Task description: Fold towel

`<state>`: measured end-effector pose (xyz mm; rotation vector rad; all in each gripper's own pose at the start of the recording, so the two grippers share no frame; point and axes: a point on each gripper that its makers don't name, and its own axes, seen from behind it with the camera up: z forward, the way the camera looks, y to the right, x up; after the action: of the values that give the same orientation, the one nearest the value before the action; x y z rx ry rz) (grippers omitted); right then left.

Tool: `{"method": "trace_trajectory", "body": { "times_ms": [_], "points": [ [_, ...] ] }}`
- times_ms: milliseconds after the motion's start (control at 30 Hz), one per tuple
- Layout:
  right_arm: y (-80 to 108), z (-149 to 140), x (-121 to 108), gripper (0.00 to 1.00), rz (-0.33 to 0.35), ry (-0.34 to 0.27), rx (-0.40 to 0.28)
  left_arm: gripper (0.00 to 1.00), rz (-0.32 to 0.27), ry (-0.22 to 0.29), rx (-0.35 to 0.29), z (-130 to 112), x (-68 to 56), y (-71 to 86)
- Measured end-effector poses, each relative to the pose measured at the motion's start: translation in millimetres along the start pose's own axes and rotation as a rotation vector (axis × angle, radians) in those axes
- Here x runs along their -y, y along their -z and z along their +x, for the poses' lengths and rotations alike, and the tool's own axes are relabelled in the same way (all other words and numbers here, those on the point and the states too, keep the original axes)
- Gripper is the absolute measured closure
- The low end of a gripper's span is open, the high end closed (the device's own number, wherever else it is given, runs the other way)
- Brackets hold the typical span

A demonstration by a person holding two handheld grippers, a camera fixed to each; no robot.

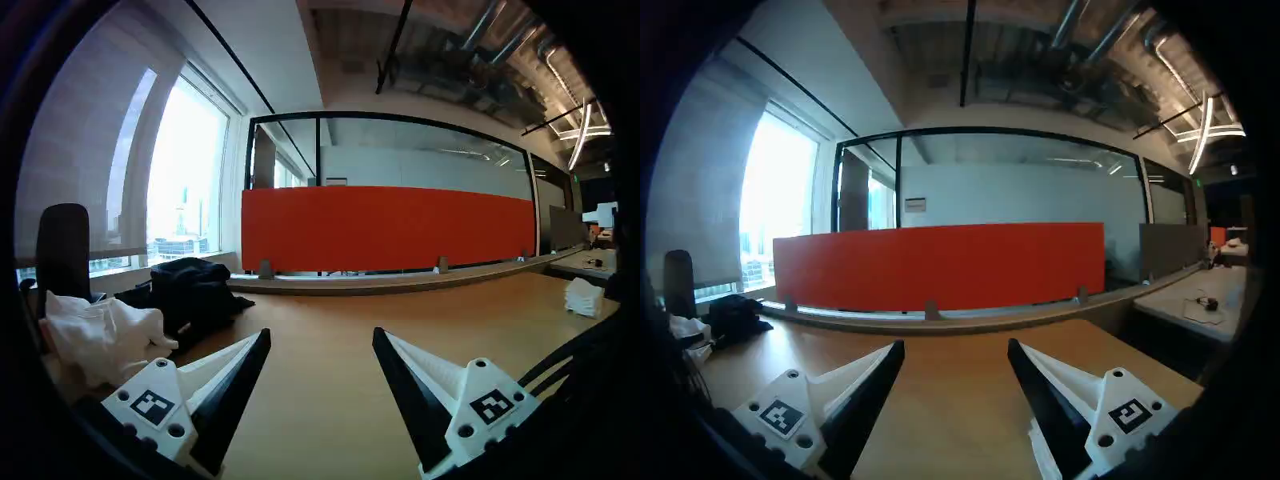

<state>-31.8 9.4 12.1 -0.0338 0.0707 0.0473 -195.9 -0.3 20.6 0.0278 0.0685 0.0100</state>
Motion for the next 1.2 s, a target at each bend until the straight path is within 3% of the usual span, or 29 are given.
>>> {"method": "trace_trajectory", "body": {
  "times_ms": [767, 1200],
  "points": [
    [-0.1, -81, -25, 0.00, -0.015, -0.020, 0.016, 0.06, 0.000, 0.000, 0.000, 0, 0.4, 0.4],
    [-4.4, -95, -19, 0.00, -0.006, -0.014, 0.025, 0.06, 0.000, 0.000, 0.000, 0, 0.2, 0.6]
  ]
}}
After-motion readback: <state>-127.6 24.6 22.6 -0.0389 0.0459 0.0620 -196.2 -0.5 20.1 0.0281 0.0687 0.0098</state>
